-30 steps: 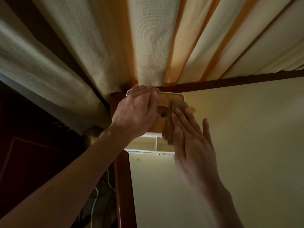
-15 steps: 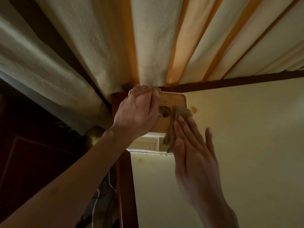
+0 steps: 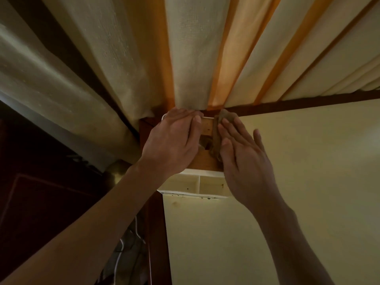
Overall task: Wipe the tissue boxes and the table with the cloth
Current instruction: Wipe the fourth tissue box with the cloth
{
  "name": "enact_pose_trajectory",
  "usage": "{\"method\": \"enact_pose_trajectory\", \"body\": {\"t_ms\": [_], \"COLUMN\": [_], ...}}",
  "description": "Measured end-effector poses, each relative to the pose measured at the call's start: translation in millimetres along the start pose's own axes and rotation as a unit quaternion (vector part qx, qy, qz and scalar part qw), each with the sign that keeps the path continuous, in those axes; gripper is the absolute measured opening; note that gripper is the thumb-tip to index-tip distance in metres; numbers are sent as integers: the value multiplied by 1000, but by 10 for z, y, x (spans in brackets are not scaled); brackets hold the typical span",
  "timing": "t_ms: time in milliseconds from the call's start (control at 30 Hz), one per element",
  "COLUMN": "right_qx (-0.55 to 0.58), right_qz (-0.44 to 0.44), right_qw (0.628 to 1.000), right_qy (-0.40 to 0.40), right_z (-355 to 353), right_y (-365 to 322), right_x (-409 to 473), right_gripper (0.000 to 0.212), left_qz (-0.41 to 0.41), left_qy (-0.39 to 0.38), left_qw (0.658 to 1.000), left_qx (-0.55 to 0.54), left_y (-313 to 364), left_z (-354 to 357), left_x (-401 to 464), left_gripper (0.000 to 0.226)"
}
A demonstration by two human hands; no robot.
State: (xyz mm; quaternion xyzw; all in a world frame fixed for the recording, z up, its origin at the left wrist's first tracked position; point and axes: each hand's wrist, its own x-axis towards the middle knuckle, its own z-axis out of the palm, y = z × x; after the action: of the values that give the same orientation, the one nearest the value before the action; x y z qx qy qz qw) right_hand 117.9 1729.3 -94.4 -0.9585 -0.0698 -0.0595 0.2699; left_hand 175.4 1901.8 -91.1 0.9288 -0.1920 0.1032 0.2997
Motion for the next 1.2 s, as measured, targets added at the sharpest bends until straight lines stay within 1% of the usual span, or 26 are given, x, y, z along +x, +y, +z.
{"method": "enact_pose_trajectory", "body": {"t_ms": [67,100,133,167,200,233,267,333,367,433,467,533,567,633,700,767,867,1000,1100,1200], "right_qx": [105,173,214,213,190,170,156,133,125,134,139,130,124,102,76,65,89,98,102,95], "right_qz": [33,56,71,71,64,55,47,43,46,51,54,52,47,30,25,19,4,2,-4,-17], "right_qw": [994,982,970,966,968,972,977,987,989,988,988,989,990,993,996,997,996,995,995,995], "right_qy": [19,46,87,127,149,153,138,83,61,49,50,48,47,43,32,19,12,13,-1,-17], "right_z": [-55,-93,-132,-175,-207,-222,-226,-192,-169,-142,-142,-161,-174,-184,-186,-198,-203,-193,-189,-208], "right_y": [4,23,54,83,121,156,179,217,224,226,220,200,194,192,188,181,215,242,242,250], "right_x": [13,30,57,95,141,187,234,292,293,259,232,160,113,-2,-114,-194,-277,-318,-324,-337], "right_gripper": [48,42,36,32,30,29,30,34,37,42,43,43,43,40,42,45,47,47,45,42], "left_qz": [-8,-14,-17,-22,-35,-60,-102,-197,-229,-254,-252,-231,-220,-201,-154,-117,-66,0,25,61], "left_qy": [-2,2,14,34,56,73,83,79,69,47,38,41,46,50,42,9,-37,-64,-91,-130], "left_qw": [1000,1000,1000,999,998,995,991,976,969,962,964,972,974,978,987,993,997,995,992,989], "left_qx": [-9,-16,-19,-17,-14,-14,-19,-41,-66,-89,-75,-28,-13,-6,1,-8,-35,-81,-80,-41], "left_y": [22,34,45,65,94,127,165,221,244,275,265,227,206,162,128,73,-53,-197,-219,-217], "left_z": [-26,-43,-62,-87,-120,-147,-167,-132,-94,-5,35,64,63,51,9,-26,-32,25,30,7], "left_x": [-7,-13,-22,-39,-63,-100,-146,-263,-313,-365,-366,-336,-306,-248,-181,-98,39,185,291,386], "left_gripper": [42,42,42,41,40,41,41,46,51,60,62,64,61,50,48,49,51,50,51,54]}}
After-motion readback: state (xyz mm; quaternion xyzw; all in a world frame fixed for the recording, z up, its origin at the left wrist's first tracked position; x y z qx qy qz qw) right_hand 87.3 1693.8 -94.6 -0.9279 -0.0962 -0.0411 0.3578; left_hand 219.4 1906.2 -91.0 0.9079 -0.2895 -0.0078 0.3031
